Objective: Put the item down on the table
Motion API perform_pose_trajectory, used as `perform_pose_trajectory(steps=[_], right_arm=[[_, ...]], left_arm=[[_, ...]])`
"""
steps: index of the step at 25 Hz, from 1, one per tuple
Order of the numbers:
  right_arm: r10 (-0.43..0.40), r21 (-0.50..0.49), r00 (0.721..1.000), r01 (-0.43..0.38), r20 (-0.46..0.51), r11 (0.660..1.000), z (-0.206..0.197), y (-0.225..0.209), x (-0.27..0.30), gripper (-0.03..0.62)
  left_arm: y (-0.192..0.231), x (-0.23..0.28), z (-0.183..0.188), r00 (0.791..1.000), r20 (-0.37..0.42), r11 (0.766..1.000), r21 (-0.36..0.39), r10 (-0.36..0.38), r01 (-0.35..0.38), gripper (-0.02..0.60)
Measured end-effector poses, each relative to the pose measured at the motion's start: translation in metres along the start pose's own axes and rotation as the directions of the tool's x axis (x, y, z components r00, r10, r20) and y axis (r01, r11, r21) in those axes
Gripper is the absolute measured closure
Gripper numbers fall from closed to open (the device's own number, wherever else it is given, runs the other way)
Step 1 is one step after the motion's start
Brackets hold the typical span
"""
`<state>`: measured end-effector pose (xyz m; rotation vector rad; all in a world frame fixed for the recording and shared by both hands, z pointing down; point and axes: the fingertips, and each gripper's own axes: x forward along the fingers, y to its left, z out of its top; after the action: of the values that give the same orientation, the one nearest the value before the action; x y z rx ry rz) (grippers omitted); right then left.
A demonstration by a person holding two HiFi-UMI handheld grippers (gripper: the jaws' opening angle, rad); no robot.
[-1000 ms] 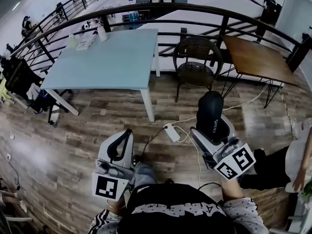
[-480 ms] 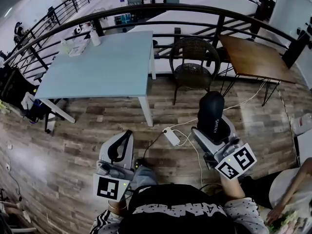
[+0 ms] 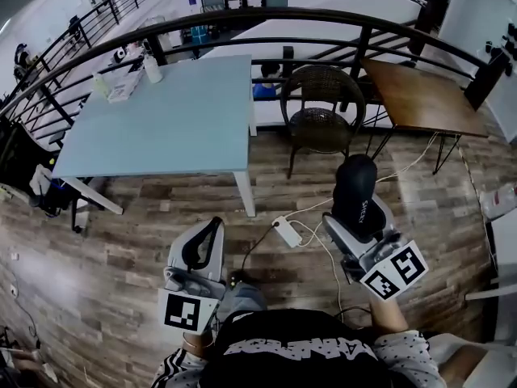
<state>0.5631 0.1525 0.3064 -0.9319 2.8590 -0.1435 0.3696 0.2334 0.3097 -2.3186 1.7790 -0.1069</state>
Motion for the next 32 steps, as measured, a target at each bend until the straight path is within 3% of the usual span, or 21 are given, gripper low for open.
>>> perform_pose_trajectory(steps=[6,20,32], right_arm=[[-0.026,-0.005,1.0,0.026,-0.006,1.0,-0.002,0.011,0.045,0.24],[0.016,0.01,0.999,-0.015,-0.033,1.0,-0.027,0.033,0.156,0.238],[-0.081,-0.035,0.996,0.08,-0.029,0.996,-0.014,0.035,0.21,0.239]], left_arm=[[0.051,0.003,-0.012,1.0,-0.003,1.0,-0.019,-0.006,0.006,0.581],[0.159,0.001,-0.058,0.994,-0.069,0.995,-0.039,0.088,-0.091,0.581],[0.229,0.034,-0.064,1.0,-0.018,0.997,-0.069,0.016,-0.017,0.581]])
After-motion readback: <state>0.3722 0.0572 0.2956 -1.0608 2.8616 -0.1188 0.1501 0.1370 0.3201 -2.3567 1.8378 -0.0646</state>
